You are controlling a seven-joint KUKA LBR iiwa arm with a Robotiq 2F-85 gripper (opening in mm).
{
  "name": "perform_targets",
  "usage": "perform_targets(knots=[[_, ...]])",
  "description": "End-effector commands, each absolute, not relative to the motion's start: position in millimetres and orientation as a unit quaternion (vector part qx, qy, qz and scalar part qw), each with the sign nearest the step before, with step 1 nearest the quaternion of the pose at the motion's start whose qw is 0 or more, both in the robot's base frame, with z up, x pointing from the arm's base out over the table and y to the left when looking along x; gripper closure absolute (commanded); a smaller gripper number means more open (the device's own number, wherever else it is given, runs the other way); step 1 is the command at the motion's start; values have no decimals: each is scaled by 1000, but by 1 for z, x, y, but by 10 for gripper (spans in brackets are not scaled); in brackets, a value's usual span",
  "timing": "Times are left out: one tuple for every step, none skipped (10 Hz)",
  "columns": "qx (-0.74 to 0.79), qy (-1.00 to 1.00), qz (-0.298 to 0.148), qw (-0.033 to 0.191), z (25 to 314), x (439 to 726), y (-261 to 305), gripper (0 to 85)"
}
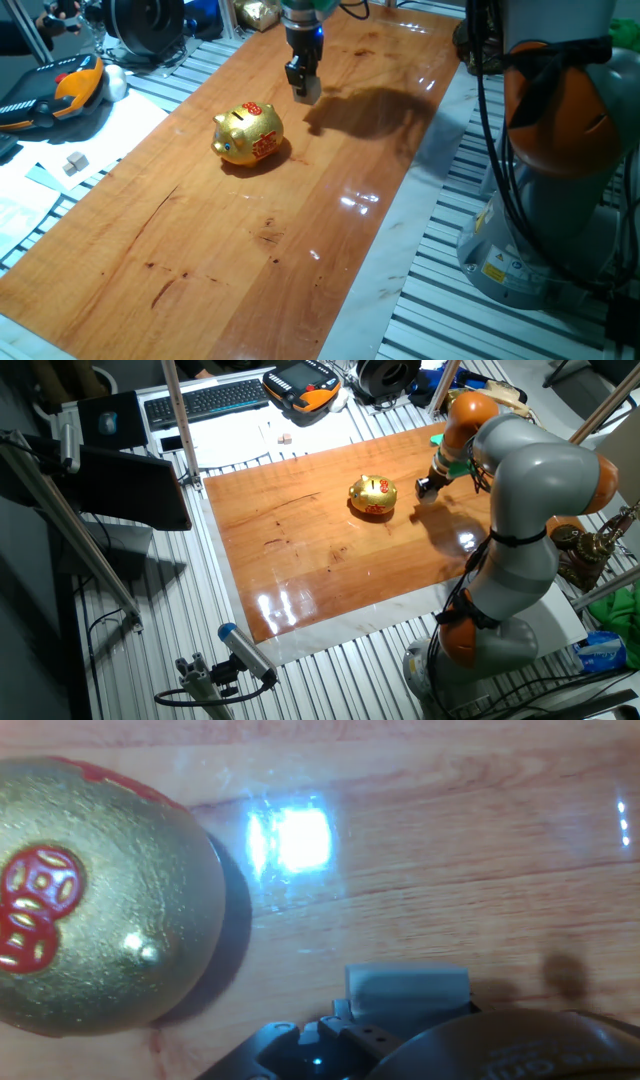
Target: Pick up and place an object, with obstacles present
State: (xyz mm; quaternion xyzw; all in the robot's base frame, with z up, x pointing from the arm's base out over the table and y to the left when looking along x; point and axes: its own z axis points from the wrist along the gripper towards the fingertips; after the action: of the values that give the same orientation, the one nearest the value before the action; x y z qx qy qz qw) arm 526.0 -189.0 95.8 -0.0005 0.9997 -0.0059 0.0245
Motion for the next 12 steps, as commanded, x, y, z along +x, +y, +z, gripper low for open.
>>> perform_targets(knots=[[0, 1000, -5, 26, 91, 526, -188, 850], [0, 1000, -4, 29, 88, 526, -188, 850], [-5, 999, -6, 39, 84, 526, -188, 850], [-7, 999, -6, 42, 81, 527, -188, 850], [-6, 999, -8, 45, 79, 529, -188, 850], [-6, 999, -12, 48, 76, 529, -188, 850], [-4, 999, -10, 48, 71, 529, -188, 850], [-3, 999, -6, 49, 65, 529, -188, 850], [-3, 999, -3, 49, 61, 529, -188, 850], [-2, 999, -2, 46, 59, 529, -187, 850], [-2, 999, -1, 44, 59, 529, -187, 850], [0, 999, -1, 40, 59, 529, -187, 850]])
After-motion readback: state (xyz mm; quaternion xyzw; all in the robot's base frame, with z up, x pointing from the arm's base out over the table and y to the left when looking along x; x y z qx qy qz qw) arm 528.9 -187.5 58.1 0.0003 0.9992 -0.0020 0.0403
